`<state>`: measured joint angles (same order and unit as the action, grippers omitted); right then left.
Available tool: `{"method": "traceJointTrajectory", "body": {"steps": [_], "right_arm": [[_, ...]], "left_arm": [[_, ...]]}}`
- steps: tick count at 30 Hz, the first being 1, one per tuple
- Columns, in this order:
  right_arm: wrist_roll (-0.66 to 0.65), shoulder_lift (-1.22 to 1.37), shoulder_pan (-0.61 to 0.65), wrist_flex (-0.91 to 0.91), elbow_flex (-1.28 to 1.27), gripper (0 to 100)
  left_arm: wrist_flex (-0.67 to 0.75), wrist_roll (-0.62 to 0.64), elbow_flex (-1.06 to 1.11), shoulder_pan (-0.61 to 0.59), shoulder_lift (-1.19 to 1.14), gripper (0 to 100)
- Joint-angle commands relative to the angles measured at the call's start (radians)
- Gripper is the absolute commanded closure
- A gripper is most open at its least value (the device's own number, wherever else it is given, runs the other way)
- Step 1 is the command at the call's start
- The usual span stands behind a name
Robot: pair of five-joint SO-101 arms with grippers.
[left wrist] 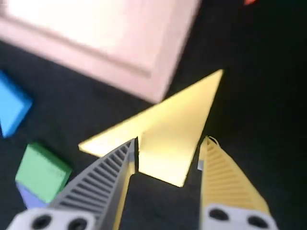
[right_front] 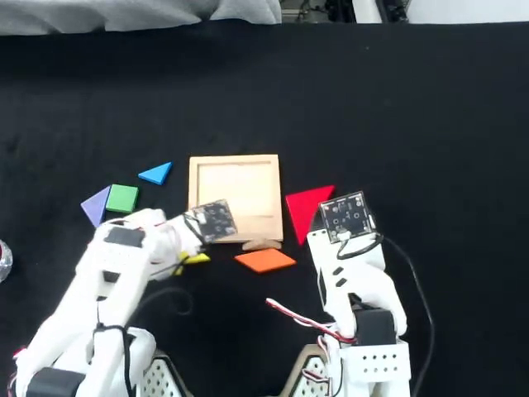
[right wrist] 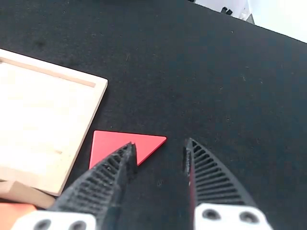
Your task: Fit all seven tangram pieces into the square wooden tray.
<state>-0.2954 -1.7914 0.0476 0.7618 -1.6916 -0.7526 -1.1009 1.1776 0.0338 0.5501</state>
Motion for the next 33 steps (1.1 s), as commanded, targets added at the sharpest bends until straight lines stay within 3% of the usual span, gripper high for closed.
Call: {"method": "traceJointTrajectory", "body": {"steps": [1, 21, 24, 29, 33], "right_arm": [[0.002, 0.114, -0.011, -0.025, -0.005, 82.8], [0.002, 0.114, -0.011, -0.025, -0.005, 82.8], [0.002, 0.114, -0.011, -0.025, -0.005, 82.8], [0.002, 0.114, -0.011, -0.025, -0.005, 82.8], [0.002, 0.114, -0.011, -0.025, -0.005, 82.8]], "left_arm": [[0.038, -0.041, -0.036, -0.082, -0.035, 79], [0.054, -0.14, -0.232, -0.394, -0.207, 79], [0.068, -0.123, -0.254, -0.401, -0.216, 79], [0.054, 0.072, -0.251, -0.374, -0.207, 79], [-0.124, 0.066, -0.303, -0.371, -0.203, 79]]}}
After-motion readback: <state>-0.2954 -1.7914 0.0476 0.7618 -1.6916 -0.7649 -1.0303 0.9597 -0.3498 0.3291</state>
